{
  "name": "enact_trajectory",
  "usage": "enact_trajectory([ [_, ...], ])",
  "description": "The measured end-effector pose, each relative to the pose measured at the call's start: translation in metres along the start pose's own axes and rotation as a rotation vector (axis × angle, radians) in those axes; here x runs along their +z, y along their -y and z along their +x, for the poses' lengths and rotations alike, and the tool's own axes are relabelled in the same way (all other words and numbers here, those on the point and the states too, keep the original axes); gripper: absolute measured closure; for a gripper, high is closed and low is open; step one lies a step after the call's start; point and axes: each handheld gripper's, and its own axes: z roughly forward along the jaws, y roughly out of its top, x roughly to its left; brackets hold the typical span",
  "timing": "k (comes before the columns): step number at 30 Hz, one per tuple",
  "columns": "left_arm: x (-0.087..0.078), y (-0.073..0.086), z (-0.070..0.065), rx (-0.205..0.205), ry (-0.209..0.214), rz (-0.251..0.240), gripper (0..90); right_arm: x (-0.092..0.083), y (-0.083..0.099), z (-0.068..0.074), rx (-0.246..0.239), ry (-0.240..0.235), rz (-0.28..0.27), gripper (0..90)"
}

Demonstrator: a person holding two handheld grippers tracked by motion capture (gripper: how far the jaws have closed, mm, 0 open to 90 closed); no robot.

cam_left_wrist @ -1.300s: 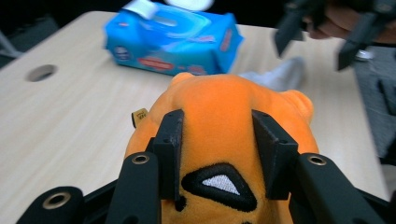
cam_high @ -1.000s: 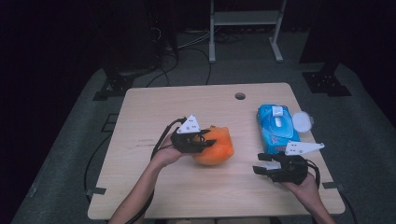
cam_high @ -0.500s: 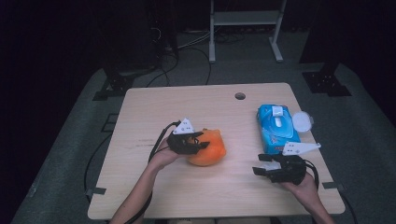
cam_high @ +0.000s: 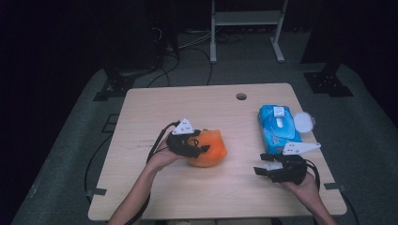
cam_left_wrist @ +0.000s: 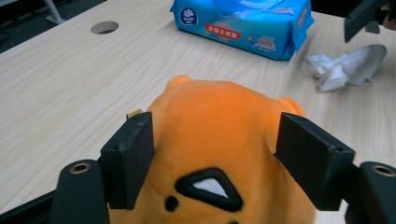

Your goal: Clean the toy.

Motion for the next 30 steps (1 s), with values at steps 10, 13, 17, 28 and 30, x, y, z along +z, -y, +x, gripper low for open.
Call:
enact_trajectory([
  [10, -0.015, 0.0, -0.006, 0.001, 0.006, -0.012, 22.5, 0.004, 0.002, 0.003, -0.007, 0.002, 0.018, 31.5],
  [13, -0.022, 0.002, -0.007, -0.007, 0.003, -0.018, 21.2, 0.005, 0.002, 0.003, -0.006, 0.004, 0.022, 31.2],
  [17, -0.029, 0.006, -0.008, -0.014, 0.004, -0.023, 20.2, 0.007, 0.002, 0.002, -0.01, 0.007, 0.026, 30.9],
  [28, -0.041, 0.015, -0.012, -0.026, -0.002, -0.028, 19.3, 0.006, 0.003, 0.002, 0.0, 0.005, 0.027, 30.8],
  [30, -0.043, 0.017, -0.012, -0.031, -0.003, -0.027, 19.3, 0.006, 0.003, 0.002, 0.001, 0.006, 0.027, 30.8],
])
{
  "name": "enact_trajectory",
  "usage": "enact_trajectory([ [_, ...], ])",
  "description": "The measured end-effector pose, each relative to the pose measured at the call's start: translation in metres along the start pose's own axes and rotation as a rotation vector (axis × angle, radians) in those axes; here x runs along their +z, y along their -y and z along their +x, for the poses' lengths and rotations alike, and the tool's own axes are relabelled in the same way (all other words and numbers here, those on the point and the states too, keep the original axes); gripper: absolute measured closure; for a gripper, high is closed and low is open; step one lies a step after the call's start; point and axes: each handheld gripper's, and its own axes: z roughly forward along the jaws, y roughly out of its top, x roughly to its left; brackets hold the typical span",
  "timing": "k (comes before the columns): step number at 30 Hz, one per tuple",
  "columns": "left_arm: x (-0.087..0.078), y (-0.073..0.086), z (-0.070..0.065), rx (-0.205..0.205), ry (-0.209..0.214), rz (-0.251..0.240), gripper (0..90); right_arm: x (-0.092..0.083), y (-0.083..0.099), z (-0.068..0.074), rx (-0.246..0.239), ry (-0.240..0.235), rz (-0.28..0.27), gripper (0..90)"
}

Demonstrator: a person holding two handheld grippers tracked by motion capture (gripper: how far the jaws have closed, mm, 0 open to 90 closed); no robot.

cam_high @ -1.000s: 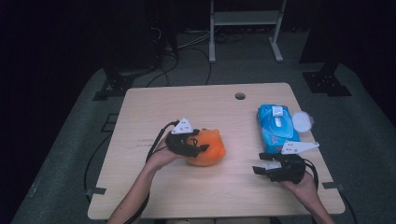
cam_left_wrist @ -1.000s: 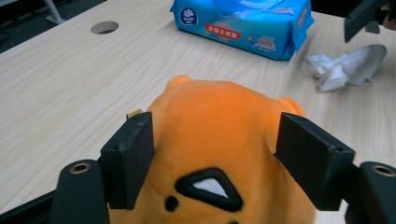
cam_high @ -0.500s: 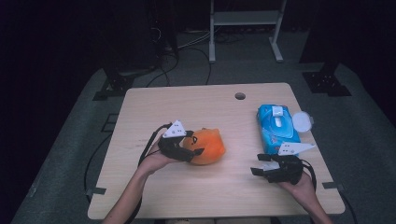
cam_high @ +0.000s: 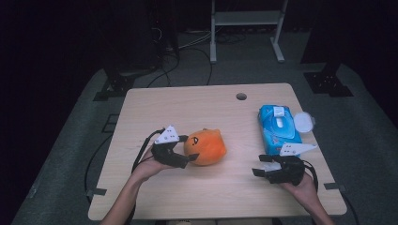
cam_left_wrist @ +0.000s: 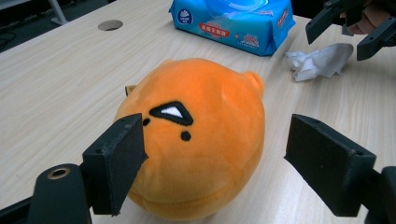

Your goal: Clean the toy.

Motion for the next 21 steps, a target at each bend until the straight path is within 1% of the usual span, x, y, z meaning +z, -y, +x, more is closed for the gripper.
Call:
enact_trajectory([
  [4, -0.004, 0.006, -0.001, -0.011, -0.005, -0.002, 19.3, -0.001, 0.0, 0.0, 0.002, 0.0, -0.004, 30.7],
  [8, -0.007, 0.01, -0.001, -0.011, -0.008, 0.003, 19.2, -0.002, 0.0, -0.001, 0.004, 0.004, -0.006, 30.7],
  [11, -0.011, 0.016, -0.002, -0.024, -0.014, 0.003, 19.2, -0.003, 0.0, -0.001, 0.008, 0.004, -0.009, 30.7],
  [20, -0.018, 0.027, -0.004, -0.043, -0.023, -0.003, 18.8, -0.002, 0.001, -0.001, 0.008, 0.001, -0.007, 30.7],
  [21, -0.019, 0.028, -0.004, -0.04, -0.023, 0.002, 18.8, -0.002, 0.001, -0.001, 0.009, 0.001, -0.006, 30.6],
])
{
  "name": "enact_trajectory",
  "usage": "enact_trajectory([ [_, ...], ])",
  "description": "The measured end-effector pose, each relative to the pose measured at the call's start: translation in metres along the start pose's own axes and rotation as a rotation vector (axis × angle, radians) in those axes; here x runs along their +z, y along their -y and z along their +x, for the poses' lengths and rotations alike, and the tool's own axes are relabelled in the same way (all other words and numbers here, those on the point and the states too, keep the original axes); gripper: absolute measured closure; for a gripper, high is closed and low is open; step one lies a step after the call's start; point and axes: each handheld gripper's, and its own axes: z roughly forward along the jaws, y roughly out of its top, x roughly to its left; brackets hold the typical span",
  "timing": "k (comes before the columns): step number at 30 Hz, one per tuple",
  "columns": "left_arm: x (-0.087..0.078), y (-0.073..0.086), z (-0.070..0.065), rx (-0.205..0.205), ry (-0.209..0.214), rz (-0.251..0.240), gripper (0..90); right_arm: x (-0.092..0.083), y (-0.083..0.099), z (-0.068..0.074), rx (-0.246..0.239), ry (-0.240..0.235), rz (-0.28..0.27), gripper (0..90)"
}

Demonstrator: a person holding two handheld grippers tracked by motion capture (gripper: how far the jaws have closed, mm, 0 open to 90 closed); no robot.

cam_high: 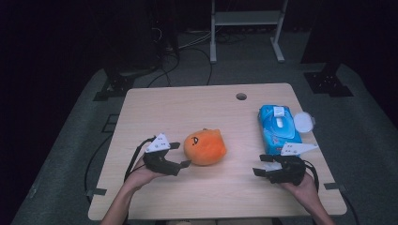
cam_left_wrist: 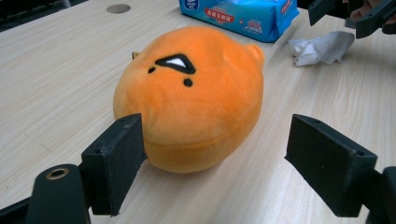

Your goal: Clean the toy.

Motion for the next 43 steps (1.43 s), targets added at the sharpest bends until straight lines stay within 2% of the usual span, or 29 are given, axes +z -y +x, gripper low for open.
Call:
enact_trajectory([
  [16, -0.012, 0.024, 0.002, -0.036, -0.01, 0.02, 17.6, 0.0, 0.001, -0.001, 0.005, 0.001, 0.004, 30.5],
  [31, -0.023, 0.04, 0.003, -0.056, -0.025, 0.038, 16.9, 0.001, 0.001, 0.0, 0.004, -0.001, 0.008, 30.5],
  [43, -0.025, 0.051, 0.005, -0.079, -0.034, 0.041, 15.0, 0.003, 0.002, -0.001, 0.004, -0.007, 0.011, 30.4],
])
